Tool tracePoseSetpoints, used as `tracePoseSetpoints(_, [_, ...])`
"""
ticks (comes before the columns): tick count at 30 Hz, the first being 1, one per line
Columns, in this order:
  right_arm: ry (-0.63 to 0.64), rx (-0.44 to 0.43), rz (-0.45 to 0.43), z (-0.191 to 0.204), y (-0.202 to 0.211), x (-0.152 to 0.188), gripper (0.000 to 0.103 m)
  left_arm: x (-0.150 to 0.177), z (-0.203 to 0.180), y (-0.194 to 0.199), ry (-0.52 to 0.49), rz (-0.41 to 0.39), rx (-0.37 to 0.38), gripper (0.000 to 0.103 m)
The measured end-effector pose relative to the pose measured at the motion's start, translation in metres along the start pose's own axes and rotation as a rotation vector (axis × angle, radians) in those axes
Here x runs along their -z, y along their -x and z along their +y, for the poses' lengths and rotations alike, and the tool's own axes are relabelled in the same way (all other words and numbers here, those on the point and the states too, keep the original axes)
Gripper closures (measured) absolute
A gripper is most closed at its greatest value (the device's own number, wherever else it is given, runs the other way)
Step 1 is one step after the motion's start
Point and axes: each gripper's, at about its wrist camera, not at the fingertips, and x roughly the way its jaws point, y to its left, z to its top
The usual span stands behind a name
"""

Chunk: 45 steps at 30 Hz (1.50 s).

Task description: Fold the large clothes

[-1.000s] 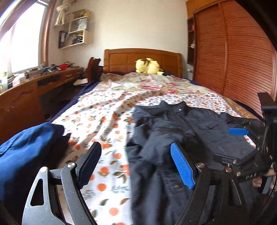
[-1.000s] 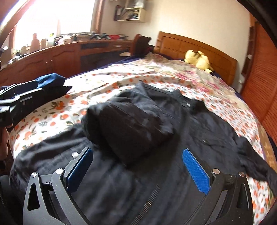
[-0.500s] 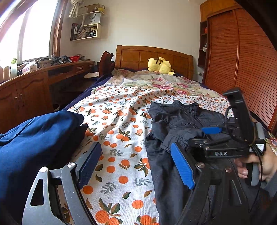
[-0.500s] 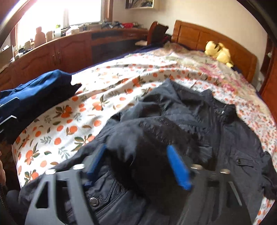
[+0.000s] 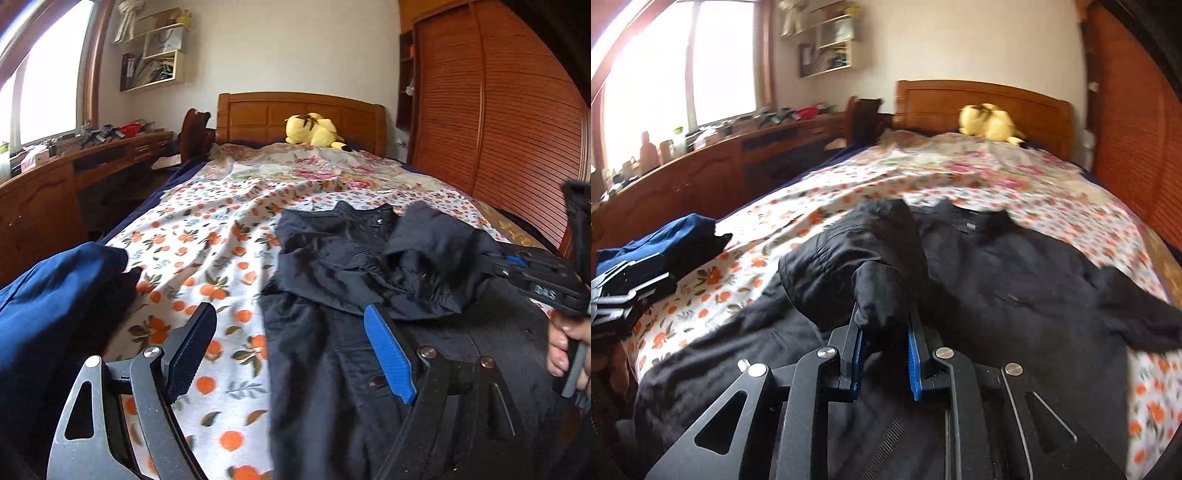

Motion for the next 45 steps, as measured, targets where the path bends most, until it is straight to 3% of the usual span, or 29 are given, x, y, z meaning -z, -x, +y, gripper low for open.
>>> tracePoseSetpoints(2, [-0.042, 0.021, 0.025, -0.017, 0.010, 0.014, 0.083, -0.001, -0.010, 0.000, -0.010, -0.006, 0.013, 0.020])
tracePoseSetpoints(5, [-0.087, 0.063, 0.072, -0.040, 0.023, 0.035, 0.073, -0.005, -0.026, -0.001, -0.021, -0.024, 0.027, 0.020])
tracePoseSetpoints(7, [-0.069, 0.123, 0.073, -0.049, 0.035, 0.046, 0.057, -0.006, -0.039, -0.004, -0.027, -0.024, 0.055, 0.020])
tracePoseSetpoints(13, [0.006, 0.180, 0.068, -0.048, 0.053, 0.059, 0.045, -0.005, -0.071, -0.018, -0.050, -0.007, 0.103, 0.020])
tracePoseSetpoints(22, [0.035, 0.137, 0.077, -0.043, 0.051, 0.053, 0.041, -0.001, -0.102, -0.033, -0.080, 0.023, 0.137, 0.020])
tracePoseSetpoints(33, [0.006, 0.071, 0.100, -0.050, 0.015, 0.014, 0.039, 0.001, -0.101, -0.041, -0.066, 0.045, 0.138, 0.020])
tracePoseSetpoints(44, [0.119, 0.126, 0.215, -0.046, -0.045, -0.011, 0.039, 0.002, -0.100, -0.042, -0.069, 0.049, 0.141, 0.020])
tracePoseSetpoints(45, [0.122, 0.130, 0.224, -0.046, -0.047, -0.011, 0.044, 0.002, -0.100, -0.042, -0.070, 0.048, 0.143, 0.020])
